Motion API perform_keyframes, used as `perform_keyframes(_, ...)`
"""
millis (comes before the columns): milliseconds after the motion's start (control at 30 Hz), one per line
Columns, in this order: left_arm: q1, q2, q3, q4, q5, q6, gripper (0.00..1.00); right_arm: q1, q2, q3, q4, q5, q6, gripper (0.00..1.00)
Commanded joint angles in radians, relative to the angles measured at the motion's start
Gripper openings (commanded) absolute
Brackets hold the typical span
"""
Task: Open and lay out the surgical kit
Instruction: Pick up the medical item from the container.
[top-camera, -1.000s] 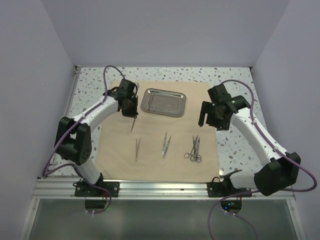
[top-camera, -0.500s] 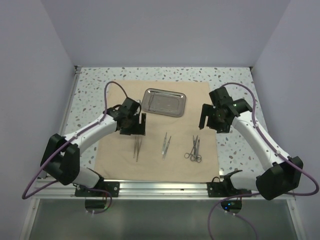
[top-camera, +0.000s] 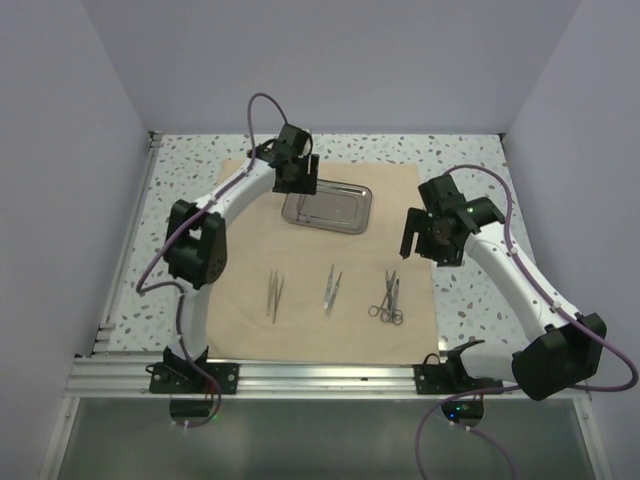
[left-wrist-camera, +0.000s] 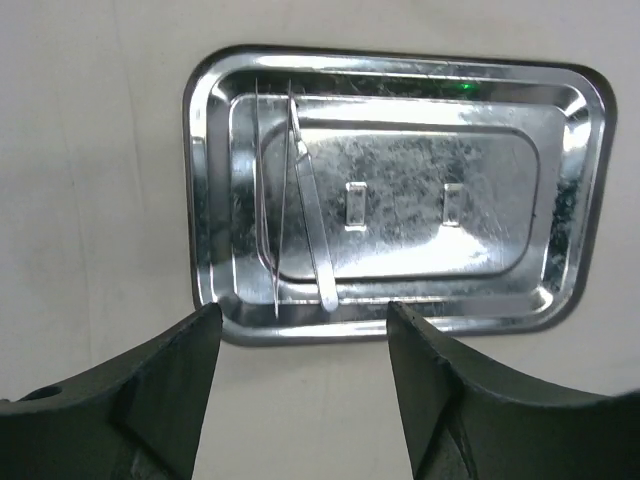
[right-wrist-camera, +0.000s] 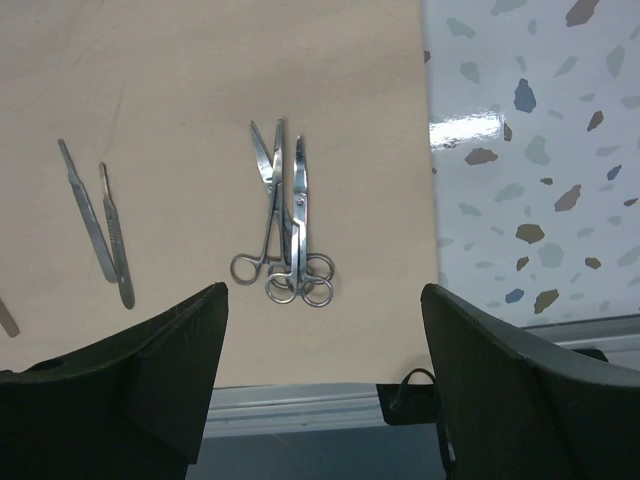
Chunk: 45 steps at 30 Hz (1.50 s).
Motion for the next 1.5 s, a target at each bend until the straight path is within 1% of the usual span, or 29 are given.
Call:
perform_keyframes(0,0.043,0.200,0.247,-0.041,-0.019,0.063,0.69,-0.004,-0.008,0.061,-0.034,0.063,0.016,0.82)
perform_keyframes(67,0.053,0.273,0.335,-0.065,-0.009,0.072,0.68,-0.006,-0.005,0.072,-0.046,0.078,0.016,0.82)
perform_keyframes(100,0.063,0.335,0.407,-0.073,-0.002,0.076,0.68,-0.006,-0.005,0.075,-0.046,0.088,0.018,0.82)
perform_keyframes(200,0.076,0.415,0.473,-0.075,0.024,0.076,0.65,-0.004,0.003,0.082,-0.060,0.117,0.015,0.82)
perform_keyframes(267,0.076,0.431,0.470,-0.065,0.029,0.069,0.63,-0.004,0.015,0.090,-0.068,0.127,0.016,0.82)
perform_keyframes(400,0.079,0.425,0.398,-0.033,0.035,0.071,0.55,-0.004,0.033,0.099,-0.063,0.134,0.019,0.82)
perform_keyframes(500,0.077,0.420,0.364,-0.019,0.037,0.076,0.45,-0.006,0.052,0.105,-0.060,0.132,0.021,0.82)
perform_keyframes(533,0.079,0.419,0.360,-0.021,0.038,0.076,0.38,-0.006,0.056,0.107,-0.059,0.128,0.021,0.82)
perform_keyframes(600,0.077,0.417,0.349,-0.021,0.043,0.079,0.28,-0.006,0.064,0.110,-0.051,0.124,0.021,0.82)
perform_keyframes(667,0.079,0.414,0.341,-0.019,0.046,0.079,0.23,-0.006,0.067,0.110,-0.045,0.118,0.019,0.82)
perform_keyframes(767,0.077,0.410,0.326,-0.021,0.049,0.079,0.11,-0.006,0.075,0.110,-0.043,0.109,0.018,0.82)
perform_keyframes(800,0.077,0.406,0.315,-0.019,0.050,0.080,0.02,-0.007,0.073,0.112,-0.043,0.108,0.016,0.82)
perform_keyframes(833,0.077,0.405,0.312,-0.024,0.049,0.079,0.00,-0.006,0.073,0.112,-0.042,0.106,0.013,0.82)
perform_keyframes(933,0.077,0.385,0.300,-0.024,0.050,0.079,0.00,-0.006,0.067,0.104,-0.039,0.097,0.010,0.82)
perform_keyframes(1067,0.079,0.321,0.314,-0.044,0.061,0.077,0.00,-0.006,0.053,0.087,-0.029,0.072,0.004,0.82)
perform_keyframes(1167,0.079,0.249,0.343,-0.070,0.064,0.079,0.00,-0.004,0.044,0.073,-0.019,0.051,-0.002,0.82)
perform_keyframes(1267,0.079,0.137,0.325,-0.099,0.054,0.082,0.00,-0.006,0.043,0.066,-0.009,0.036,-0.014,0.82)
perform_keyframes(1333,0.077,0.080,0.277,-0.108,0.040,0.082,0.00,-0.006,0.046,0.069,-0.003,0.023,-0.024,0.82)
perform_keyframes(1367,0.077,0.010,0.198,-0.105,0.034,0.080,0.00,-0.006,0.049,0.070,0.004,0.019,-0.031,0.82)
perform_keyframes(1433,0.076,-0.072,0.084,-0.078,0.023,0.068,0.00,-0.006,0.053,0.081,0.012,0.009,-0.037,0.82)
perform_keyframes(1467,0.074,-0.116,-0.047,-0.063,0.018,0.060,0.00,-0.006,0.058,0.084,0.012,-0.001,-0.040,0.81)
